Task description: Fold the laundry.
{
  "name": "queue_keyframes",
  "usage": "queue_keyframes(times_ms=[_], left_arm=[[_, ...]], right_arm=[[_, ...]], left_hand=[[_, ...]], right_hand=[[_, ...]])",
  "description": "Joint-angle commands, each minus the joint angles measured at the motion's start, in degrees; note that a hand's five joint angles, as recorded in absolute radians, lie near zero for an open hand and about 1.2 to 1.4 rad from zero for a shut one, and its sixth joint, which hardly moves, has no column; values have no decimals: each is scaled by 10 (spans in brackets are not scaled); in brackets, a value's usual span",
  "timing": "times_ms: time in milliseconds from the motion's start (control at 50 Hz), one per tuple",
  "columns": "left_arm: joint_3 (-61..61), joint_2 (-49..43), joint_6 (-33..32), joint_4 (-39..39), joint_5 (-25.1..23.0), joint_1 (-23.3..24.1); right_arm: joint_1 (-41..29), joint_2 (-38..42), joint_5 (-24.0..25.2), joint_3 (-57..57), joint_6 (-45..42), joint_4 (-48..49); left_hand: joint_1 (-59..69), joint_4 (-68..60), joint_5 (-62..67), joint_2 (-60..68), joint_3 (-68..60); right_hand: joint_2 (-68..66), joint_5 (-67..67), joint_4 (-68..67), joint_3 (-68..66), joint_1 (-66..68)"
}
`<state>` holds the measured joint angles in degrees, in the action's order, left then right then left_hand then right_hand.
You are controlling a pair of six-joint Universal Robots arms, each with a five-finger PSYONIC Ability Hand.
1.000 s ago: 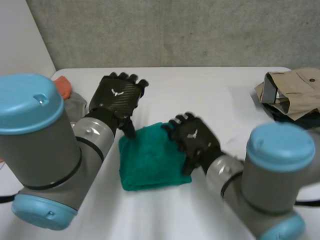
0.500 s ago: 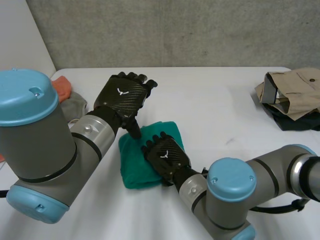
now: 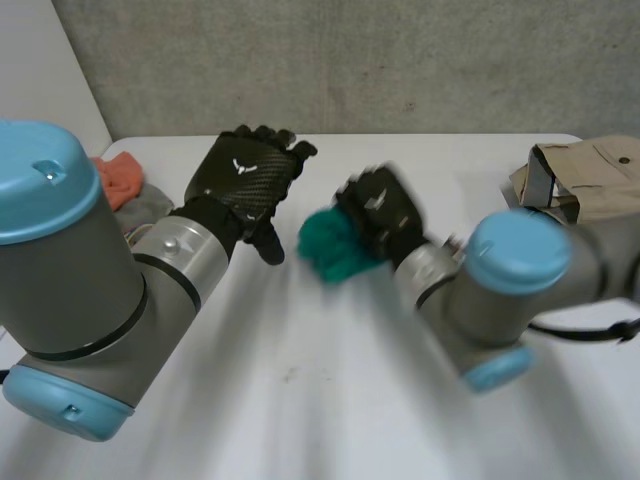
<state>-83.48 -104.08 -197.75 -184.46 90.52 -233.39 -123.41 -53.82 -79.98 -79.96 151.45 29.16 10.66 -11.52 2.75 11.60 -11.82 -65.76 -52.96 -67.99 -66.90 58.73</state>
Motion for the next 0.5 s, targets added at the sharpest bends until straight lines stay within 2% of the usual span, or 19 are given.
queue_keyframes(times_ms=[20,100,200,280,500], left_arm=[[23,9,0,-4,-16,17],[37,9,1,-3,-25,34],[45,8,1,-3,-26,46],[45,5,1,-3,-26,61],[41,-1,1,-4,-26,85]], right_arm=[[105,-50,8,61,2,9],[171,-48,23,112,19,41],[270,-7,80,173,119,142],[340,36,113,209,167,181],[479,201,196,272,187,196]], left_hand=[[-1,10,-22,-10,13],[-1,10,-22,-10,13],[-1,10,-22,-10,13],[1,8,-20,-9,11],[6,3,-15,-4,6]], right_hand=[[-142,-170,-120,-131,213],[-142,-170,-120,-131,213],[-142,-170,-120,-131,213],[-142,-170,-120,-131,213],[-142,-170,-120,-131,213]])
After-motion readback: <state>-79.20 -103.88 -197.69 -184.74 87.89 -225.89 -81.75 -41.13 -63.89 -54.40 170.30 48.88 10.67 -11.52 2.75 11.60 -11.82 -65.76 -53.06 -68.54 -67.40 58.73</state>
